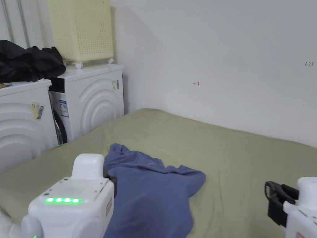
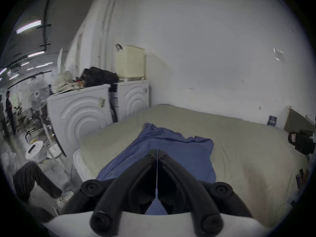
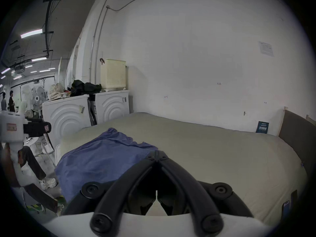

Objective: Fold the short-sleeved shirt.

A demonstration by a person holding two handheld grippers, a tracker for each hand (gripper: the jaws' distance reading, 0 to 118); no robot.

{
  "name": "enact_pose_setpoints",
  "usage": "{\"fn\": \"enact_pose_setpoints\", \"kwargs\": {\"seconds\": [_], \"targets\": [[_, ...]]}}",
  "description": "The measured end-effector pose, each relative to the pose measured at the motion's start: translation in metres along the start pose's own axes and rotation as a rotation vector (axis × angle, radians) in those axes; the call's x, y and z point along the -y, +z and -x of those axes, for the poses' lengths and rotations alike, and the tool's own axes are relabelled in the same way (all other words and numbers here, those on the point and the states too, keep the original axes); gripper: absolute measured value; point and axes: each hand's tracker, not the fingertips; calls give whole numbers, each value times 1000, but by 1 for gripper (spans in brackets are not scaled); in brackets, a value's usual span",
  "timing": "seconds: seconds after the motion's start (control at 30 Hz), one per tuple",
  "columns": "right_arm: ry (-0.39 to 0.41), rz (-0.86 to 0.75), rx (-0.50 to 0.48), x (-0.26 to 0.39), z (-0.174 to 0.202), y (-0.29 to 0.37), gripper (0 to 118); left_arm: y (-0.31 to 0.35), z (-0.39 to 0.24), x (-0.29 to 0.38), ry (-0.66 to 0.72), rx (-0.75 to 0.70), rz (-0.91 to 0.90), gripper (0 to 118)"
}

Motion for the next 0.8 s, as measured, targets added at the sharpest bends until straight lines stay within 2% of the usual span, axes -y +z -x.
{"fn": "enact_pose_setpoints", "kwargs": {"seconds": [0.07, 0.1, 0.13, 0.17, 0.2, 0.23, 0.27, 0.3, 0.37, 0.53, 0.67, 0.7, 0.73, 0.77, 0.8], "targets": [[9, 13, 37, 2, -18, -6, 0, -44, -7, -17, -53, 46, 85, 1], [11, 19, 42, 3, -26, -10, 0, -74, -10, -29, -83, 134, 174, 2], [14, 25, 48, 4, -32, -12, 0, -92, -11, -35, -74, 208, 214, 7], [19, 35, 63, 7, -40, -15, 0, -120, -16, -45, -72, 270, 281, 27], [27, 47, 74, 10, -49, -18, 0, -146, -24, -54, -100, 287, 337, 66], [33, 59, 80, 14, -52, -20, 0, -171, -29, -59, -104, 342, 373, 117], [31, 73, 87, 18, -58, -23, 0, -198, -36, -61, -127, 376, 442, 118], [24, 99, 98, 24, -64, -26, 0, -216, -44, -62, -145, 387, 418, 118], [7, 134, 93, 36, -71, -30, 0, -258, -57, -60, -161, 415, 535, 118], [-31, 228, 90, 71, -83, -35, 0, -314, -97, -3, -285, 289, 735, 118], [-63, 271, 100, 93, -88, -36, 0, -345, -99, 44, -159, 355, 829, 118], [-68, 272, 105, 96, -89, -36, 0, -370, -88, 51, -140, 380, 857, 110], [-69, 276, 106, 98, -90, -36, 0, -371, -88, 56, -154, 373, 842, 96], [-69, 283, 110, 99, -92, -36, 0, -370, -89, 59, -185, 357, 806, 91], [-68, 282, 115, 99, -92, -35, 0, -369, -90, 60, -294, 287, 755, 83]]}}
